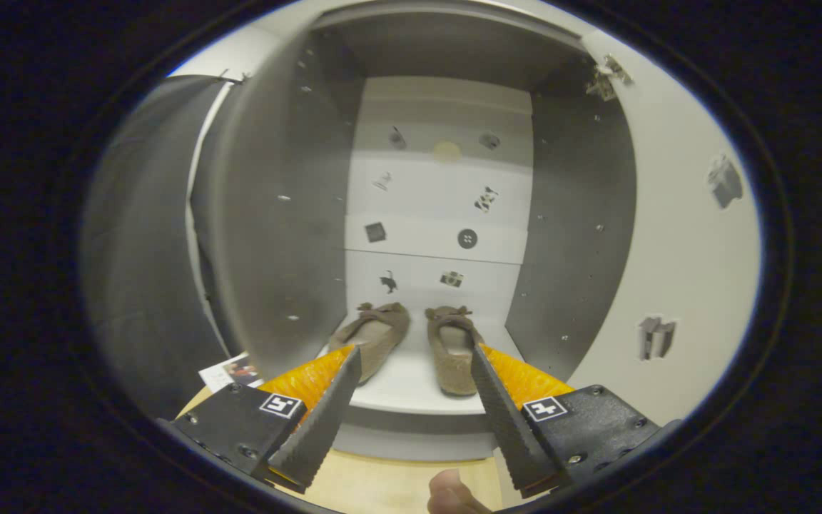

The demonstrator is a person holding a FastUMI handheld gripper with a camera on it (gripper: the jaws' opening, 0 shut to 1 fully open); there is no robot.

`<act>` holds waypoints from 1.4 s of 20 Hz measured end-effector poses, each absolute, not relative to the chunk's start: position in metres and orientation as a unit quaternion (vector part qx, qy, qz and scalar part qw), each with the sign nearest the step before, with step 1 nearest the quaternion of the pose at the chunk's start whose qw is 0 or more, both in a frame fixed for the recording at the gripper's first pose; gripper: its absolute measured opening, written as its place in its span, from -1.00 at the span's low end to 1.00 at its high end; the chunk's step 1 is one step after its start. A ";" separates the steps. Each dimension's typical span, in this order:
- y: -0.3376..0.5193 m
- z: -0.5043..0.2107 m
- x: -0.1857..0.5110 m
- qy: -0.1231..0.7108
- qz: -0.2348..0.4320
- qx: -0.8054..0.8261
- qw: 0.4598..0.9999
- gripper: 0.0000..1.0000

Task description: Open the shoe cabinet door, grab the shoes and put them into the shoe cabinet, then close the shoe cabinet door.

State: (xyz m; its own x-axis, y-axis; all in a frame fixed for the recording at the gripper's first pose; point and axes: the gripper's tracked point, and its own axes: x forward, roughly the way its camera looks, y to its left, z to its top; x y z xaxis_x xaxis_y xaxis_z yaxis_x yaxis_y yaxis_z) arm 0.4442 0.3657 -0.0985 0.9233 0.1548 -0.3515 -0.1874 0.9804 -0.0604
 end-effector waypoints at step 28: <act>0.078 -0.088 0.058 0.038 0.046 0.004 0.998 1.00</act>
State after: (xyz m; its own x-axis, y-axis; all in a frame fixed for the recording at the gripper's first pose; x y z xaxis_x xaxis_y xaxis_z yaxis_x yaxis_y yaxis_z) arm 0.0582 0.0778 -0.0884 0.9929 0.0917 -0.0756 -0.0910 0.9958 0.0120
